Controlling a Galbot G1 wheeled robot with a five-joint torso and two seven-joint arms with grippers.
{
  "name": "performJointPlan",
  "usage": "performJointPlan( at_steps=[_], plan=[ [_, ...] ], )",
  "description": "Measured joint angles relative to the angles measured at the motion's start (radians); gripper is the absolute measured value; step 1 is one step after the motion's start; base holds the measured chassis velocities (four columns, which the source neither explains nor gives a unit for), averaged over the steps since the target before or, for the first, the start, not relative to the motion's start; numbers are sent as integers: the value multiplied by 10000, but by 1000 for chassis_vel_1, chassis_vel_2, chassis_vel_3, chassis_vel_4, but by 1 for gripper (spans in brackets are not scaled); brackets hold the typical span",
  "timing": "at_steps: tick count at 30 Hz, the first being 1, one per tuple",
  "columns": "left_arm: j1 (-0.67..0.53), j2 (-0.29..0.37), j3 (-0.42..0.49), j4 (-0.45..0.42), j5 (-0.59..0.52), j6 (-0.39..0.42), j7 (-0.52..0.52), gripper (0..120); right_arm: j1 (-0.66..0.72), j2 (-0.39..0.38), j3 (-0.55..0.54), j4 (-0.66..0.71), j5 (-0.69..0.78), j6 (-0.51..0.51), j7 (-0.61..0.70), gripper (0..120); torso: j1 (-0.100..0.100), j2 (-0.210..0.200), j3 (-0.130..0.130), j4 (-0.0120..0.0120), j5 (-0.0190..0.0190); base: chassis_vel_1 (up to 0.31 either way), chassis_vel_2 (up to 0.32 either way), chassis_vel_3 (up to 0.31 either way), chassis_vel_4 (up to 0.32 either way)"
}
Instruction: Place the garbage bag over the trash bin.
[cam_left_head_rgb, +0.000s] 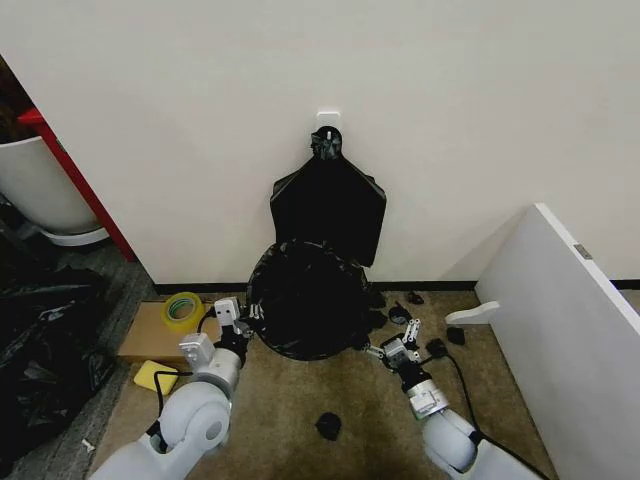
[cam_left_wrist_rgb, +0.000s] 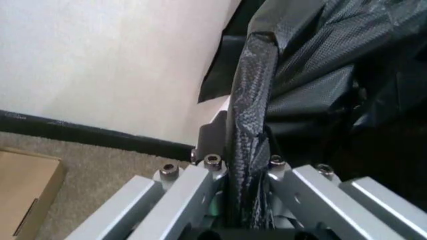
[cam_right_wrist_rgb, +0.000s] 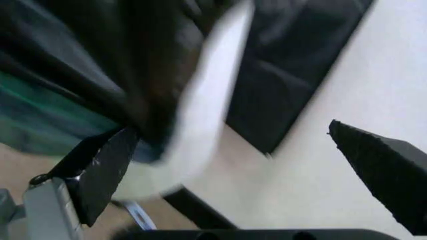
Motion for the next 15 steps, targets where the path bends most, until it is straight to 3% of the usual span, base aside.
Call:
performJointPlan(
  at_steps=[3,7,11,15],
  plan=[
    [7,4,4,0,0,-5,6,1,-7,0,108,-221,-173,732,-68,100,0,0,0,2,1,0,0,0,0],
    [19,7,37,15,18,-26,46,1,-68,7,457,-313,190,733,254,100,0,0,0,1,0,0,0,0,0],
    [60,35,175,265,309,-307,304,1,-421,-82,756,650,2632,658,682,100,0,0,-1,0,0,0,0,0,0],
    [104,35,265,369,416,-377,336,1,-640,-242,746,1629,4040,512,926,100,0,0,-1,2,0,0,0,0,0]
  ],
)
